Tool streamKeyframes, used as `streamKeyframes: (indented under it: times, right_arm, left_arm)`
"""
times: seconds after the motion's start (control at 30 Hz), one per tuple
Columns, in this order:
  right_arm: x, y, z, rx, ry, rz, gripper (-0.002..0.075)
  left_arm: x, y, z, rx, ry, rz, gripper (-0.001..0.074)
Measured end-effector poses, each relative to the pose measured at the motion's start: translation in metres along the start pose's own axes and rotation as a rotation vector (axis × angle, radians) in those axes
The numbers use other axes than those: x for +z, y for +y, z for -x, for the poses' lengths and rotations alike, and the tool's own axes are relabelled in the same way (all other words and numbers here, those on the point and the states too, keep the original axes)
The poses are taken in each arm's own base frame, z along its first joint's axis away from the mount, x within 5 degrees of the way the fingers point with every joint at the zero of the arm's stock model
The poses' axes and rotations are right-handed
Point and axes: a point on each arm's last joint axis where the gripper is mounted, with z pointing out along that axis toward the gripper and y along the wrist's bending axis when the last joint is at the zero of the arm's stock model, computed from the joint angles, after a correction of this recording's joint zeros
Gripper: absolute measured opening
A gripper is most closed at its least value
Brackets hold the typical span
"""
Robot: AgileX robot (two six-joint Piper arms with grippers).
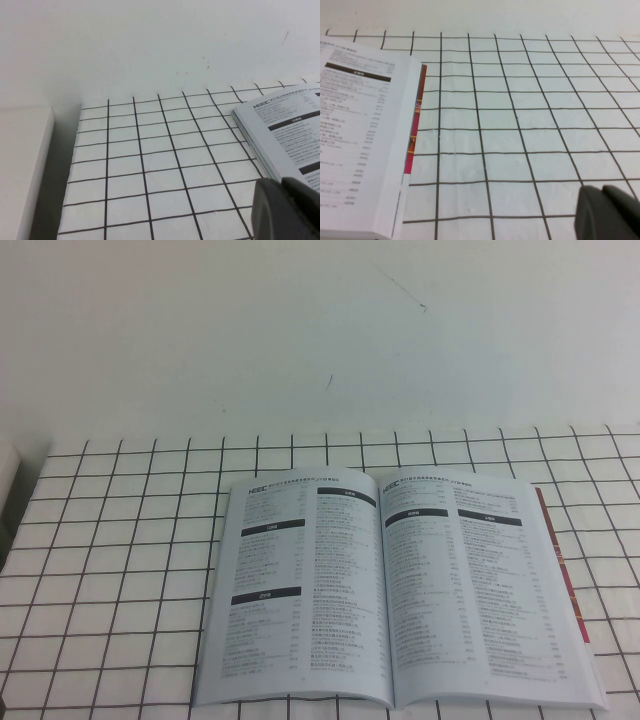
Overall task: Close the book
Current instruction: 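Close the open booklet and leave it lying on the table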
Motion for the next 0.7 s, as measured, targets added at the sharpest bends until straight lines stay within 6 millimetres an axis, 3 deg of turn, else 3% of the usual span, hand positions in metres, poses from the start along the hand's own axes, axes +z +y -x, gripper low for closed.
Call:
streamKeyframes:
  times: [0.5,0.7]
  right_arm:
    - [0.0,0.0,0.0,-0.011,0.0,-0.002,-0.0003]
    - [0.001,-0.006,0.007,-0.28,-0.096,-0.088,-0.0003]
  left_arm:
    - [0.0,0.0,0.006,-0.002,-0.063,0.001,-0.0004]
    - [-0.001,0.0,0.016,-0.004,-0.18,0.002,-0.0004]
